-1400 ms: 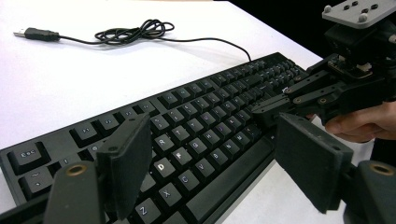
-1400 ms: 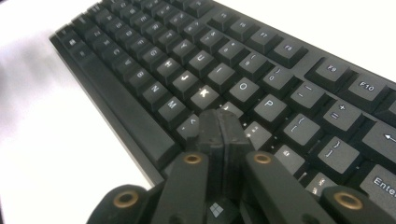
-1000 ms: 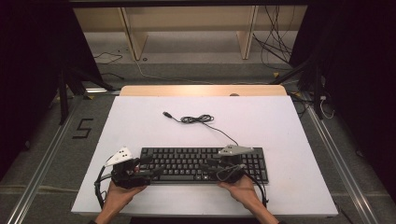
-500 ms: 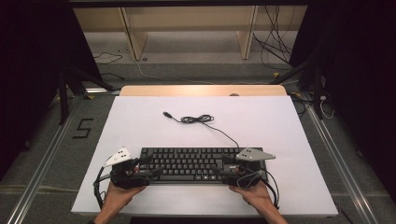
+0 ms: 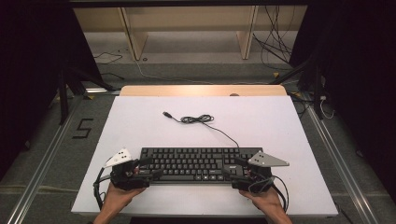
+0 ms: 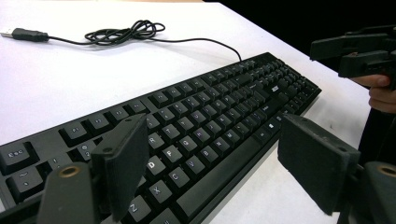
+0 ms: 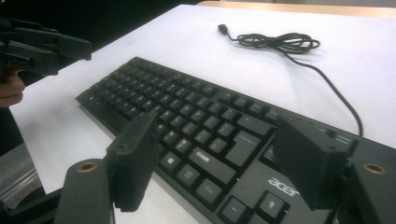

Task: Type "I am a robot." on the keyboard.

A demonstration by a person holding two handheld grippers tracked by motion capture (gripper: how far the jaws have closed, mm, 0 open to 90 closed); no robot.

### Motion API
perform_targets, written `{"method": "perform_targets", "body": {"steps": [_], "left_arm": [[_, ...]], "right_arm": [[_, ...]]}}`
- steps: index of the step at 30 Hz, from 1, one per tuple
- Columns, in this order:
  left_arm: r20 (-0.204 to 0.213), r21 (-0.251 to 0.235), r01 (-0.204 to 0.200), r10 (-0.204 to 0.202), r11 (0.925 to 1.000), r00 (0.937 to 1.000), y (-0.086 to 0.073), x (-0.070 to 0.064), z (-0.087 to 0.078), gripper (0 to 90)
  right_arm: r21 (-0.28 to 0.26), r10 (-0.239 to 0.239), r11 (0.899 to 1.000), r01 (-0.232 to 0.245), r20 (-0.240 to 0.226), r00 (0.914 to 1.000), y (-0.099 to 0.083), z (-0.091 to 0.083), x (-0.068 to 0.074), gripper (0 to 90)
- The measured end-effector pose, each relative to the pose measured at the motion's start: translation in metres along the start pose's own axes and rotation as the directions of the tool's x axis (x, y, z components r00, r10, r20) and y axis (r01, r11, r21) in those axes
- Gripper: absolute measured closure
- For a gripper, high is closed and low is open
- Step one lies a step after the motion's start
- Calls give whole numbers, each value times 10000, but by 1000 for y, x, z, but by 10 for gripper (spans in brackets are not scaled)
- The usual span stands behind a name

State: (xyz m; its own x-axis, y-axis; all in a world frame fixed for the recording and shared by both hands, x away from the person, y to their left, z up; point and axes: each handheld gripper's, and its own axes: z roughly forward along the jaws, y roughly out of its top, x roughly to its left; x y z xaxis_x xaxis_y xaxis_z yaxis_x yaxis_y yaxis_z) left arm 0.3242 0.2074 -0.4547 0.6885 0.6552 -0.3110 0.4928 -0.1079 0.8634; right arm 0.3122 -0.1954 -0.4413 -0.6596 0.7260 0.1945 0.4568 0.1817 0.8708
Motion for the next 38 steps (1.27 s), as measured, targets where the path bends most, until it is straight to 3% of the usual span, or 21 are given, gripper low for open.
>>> {"method": "perform_targets", "body": {"steps": [17, 38], "left_arm": [[125, 195, -62, 59, 9998, 9999, -4, -5, 2, 236], [25, 3, -5, 5, 10000, 10000, -2, -2, -1, 237]], "right_arm": [[-136, 155, 9998, -148, 483, 9987, -14, -22, -8, 300], [-83, 24, 10000, -18, 660, 9978, -14, -22, -10, 298]]}}
